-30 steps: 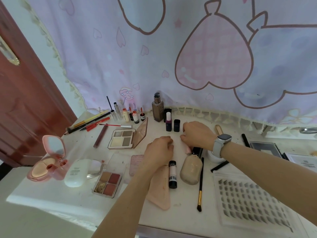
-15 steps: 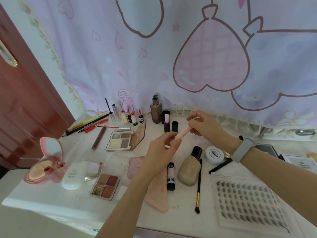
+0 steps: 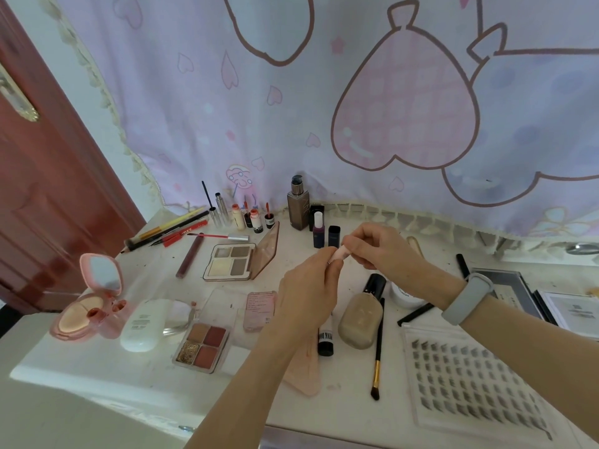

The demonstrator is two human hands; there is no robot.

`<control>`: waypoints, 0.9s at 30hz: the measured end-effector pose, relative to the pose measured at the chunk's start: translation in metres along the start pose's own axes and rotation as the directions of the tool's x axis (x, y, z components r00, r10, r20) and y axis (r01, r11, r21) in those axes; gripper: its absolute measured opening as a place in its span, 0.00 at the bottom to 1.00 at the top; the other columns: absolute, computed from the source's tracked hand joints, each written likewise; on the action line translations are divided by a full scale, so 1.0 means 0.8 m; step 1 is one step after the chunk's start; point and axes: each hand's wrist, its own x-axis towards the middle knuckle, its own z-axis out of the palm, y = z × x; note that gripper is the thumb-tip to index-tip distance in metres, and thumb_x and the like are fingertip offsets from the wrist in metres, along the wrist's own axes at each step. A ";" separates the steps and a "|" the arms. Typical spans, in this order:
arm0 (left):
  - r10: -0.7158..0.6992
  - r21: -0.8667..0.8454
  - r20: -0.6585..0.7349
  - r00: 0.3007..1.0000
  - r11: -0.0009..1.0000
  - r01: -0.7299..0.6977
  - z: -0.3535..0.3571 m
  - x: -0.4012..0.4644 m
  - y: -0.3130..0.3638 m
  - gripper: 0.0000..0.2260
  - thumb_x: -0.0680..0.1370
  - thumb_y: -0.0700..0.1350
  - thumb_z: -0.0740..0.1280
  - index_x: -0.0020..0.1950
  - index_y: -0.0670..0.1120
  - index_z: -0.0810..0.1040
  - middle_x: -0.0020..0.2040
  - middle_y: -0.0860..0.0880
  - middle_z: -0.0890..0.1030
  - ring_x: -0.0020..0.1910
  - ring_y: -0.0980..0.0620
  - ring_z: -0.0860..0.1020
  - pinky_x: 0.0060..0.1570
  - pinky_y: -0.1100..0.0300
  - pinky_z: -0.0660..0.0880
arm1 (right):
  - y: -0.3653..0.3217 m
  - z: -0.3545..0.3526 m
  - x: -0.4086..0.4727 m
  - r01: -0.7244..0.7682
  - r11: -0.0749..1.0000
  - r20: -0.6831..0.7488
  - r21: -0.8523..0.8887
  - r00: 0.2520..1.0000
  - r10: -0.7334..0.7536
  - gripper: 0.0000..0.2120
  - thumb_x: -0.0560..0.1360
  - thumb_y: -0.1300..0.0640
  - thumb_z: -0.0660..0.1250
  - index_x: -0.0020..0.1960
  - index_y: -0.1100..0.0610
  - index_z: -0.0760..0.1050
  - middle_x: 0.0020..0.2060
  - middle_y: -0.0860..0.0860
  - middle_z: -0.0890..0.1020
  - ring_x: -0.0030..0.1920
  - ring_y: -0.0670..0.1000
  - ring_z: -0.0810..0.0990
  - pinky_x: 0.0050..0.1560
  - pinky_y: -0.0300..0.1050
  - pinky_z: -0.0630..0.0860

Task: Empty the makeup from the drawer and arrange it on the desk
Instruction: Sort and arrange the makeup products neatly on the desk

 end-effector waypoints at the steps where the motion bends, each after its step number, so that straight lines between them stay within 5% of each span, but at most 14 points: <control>1: -0.004 -0.007 0.010 1.000 1.000 0.004 -0.001 0.000 -0.001 0.12 0.81 0.50 0.54 0.61 0.49 0.71 0.32 0.57 0.69 0.31 0.57 0.69 0.33 0.62 0.67 | 0.001 0.000 0.000 0.004 1.000 0.004 -0.011 1.000 -0.004 0.08 0.77 0.57 0.63 0.41 0.60 0.74 0.26 0.49 0.73 0.27 0.46 0.66 0.31 0.39 0.65; 21: -0.039 -0.176 0.127 0.991 0.983 0.061 -0.012 0.007 -0.005 0.14 0.79 0.53 0.60 0.64 0.53 0.68 0.27 0.55 0.70 0.26 0.59 0.68 0.30 0.63 0.62 | -0.007 -0.014 -0.002 0.112 0.988 0.090 -0.109 0.991 -0.102 0.04 0.77 0.62 0.62 0.44 0.56 0.74 0.32 0.50 0.75 0.33 0.46 0.71 0.37 0.37 0.69; 27: -0.211 -0.251 0.263 0.942 0.927 0.278 -0.013 0.007 -0.013 0.16 0.78 0.43 0.60 0.64 0.47 0.63 0.31 0.53 0.70 0.29 0.58 0.68 0.29 0.66 0.66 | 0.002 -0.034 0.008 0.003 0.997 -0.018 -0.077 1.000 -0.005 0.05 0.77 0.62 0.61 0.44 0.58 0.73 0.33 0.51 0.77 0.31 0.46 0.72 0.32 0.34 0.69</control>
